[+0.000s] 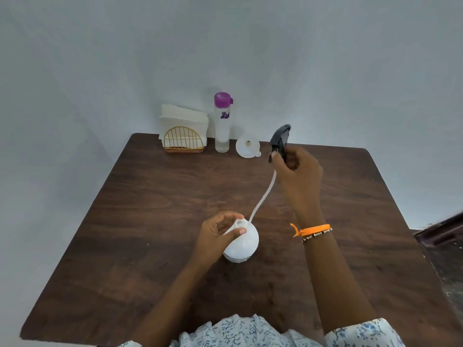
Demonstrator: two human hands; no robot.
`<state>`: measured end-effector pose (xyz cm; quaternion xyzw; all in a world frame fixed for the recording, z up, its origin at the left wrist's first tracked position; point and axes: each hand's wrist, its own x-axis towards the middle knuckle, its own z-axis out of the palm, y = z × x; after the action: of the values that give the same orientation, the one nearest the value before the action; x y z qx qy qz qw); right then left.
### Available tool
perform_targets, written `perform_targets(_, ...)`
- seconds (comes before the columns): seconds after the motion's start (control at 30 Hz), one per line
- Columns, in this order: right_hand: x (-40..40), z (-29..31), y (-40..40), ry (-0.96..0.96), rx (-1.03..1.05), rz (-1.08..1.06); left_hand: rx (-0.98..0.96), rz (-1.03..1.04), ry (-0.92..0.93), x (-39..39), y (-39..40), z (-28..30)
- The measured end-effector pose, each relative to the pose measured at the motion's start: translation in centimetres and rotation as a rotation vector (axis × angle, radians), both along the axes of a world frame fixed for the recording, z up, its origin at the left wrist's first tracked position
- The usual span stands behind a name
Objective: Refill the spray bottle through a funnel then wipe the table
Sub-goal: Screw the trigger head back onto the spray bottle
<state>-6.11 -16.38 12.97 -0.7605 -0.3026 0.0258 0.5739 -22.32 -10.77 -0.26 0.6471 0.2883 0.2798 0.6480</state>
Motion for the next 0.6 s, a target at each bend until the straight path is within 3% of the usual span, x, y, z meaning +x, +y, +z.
perform_targets(0.2,-1.2,3.1,0.1,-0.042,0.105,0.054,-0.01,-0.012,0.002,0.0,0.2,0.1)
perform_targets(0.6,-2.2,3.3,-0.1,-0.08,0.134,0.143,-0.025,-0.012,0.012,0.1,0.4,-0.3)
